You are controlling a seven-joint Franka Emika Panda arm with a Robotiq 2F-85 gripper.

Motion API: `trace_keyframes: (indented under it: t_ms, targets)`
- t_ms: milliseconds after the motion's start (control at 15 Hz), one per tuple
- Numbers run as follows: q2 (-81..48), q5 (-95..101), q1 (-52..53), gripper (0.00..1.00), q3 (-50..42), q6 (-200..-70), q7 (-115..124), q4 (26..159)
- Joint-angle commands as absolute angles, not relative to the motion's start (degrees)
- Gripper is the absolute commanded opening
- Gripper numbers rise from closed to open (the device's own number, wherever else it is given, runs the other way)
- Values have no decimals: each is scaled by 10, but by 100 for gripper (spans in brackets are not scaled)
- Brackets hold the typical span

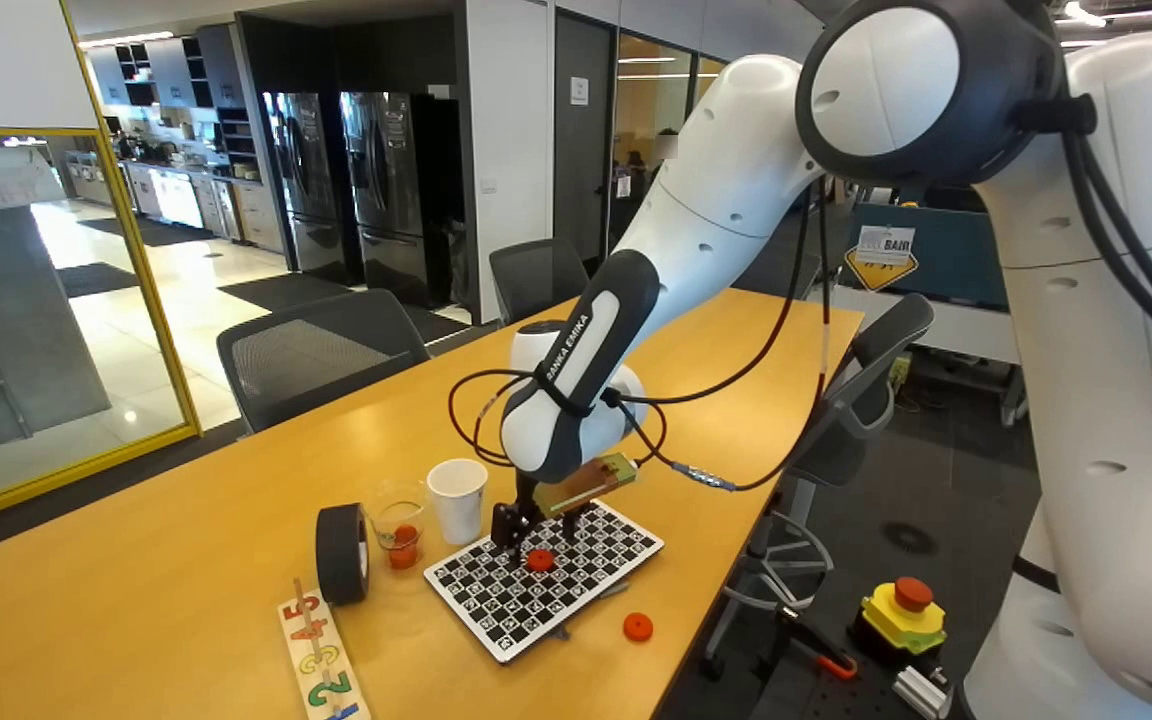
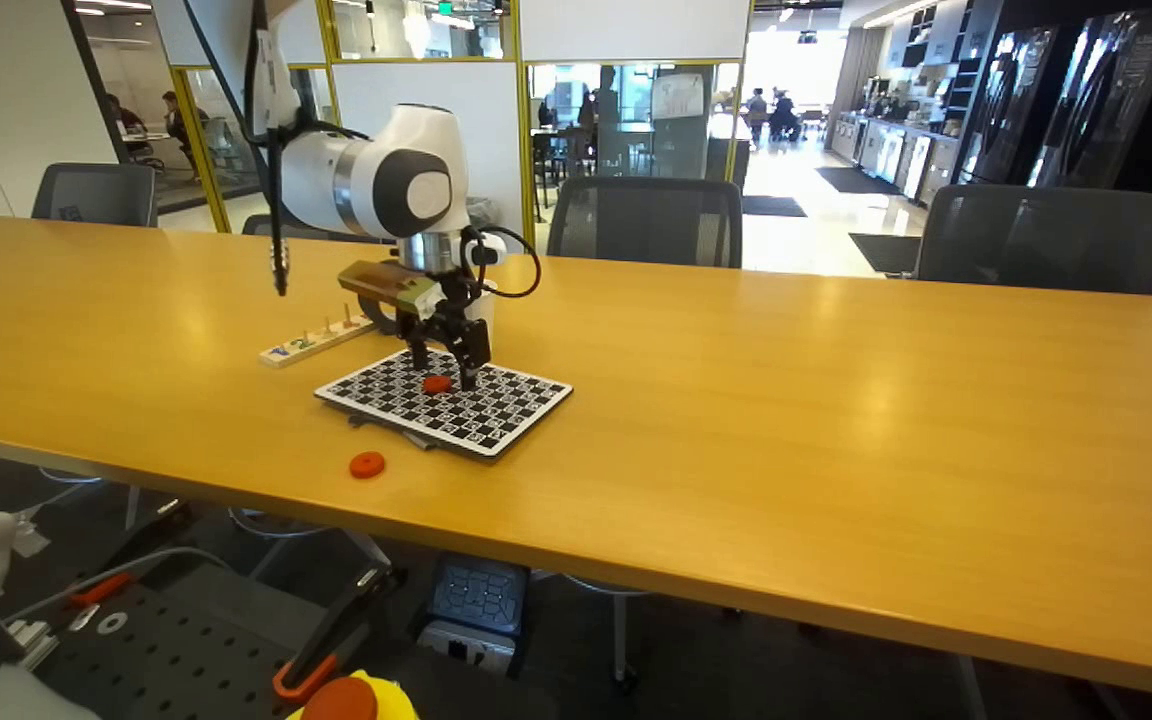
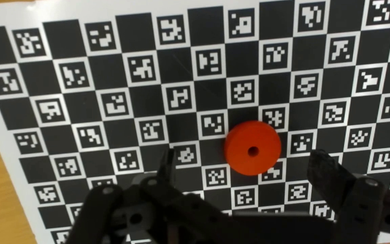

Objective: Put the yellow circles into the white cup and the orange circles into the transparent cup.

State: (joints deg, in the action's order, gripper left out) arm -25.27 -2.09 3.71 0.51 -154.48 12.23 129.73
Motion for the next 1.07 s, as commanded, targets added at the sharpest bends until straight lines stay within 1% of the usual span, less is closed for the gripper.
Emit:
trace_keyframes:
  t_ms: [0, 533, 600, 667, 867, 1000]
  targets:
    - [-254, -35, 32, 100, 11, -1537, 107, 1288]
    - [-249, -27, 39, 100, 7, -1539, 112, 1296]
    - [-249, -28, 39, 75, 8, -1541, 111, 1296]
    - [-249, -27, 40, 74, 8, -1541, 112, 1296]
    - [-247, -27, 42, 49, 8, -1541, 113, 1299]
    - [-244, -24, 45, 35, 6, -1541, 116, 1301]
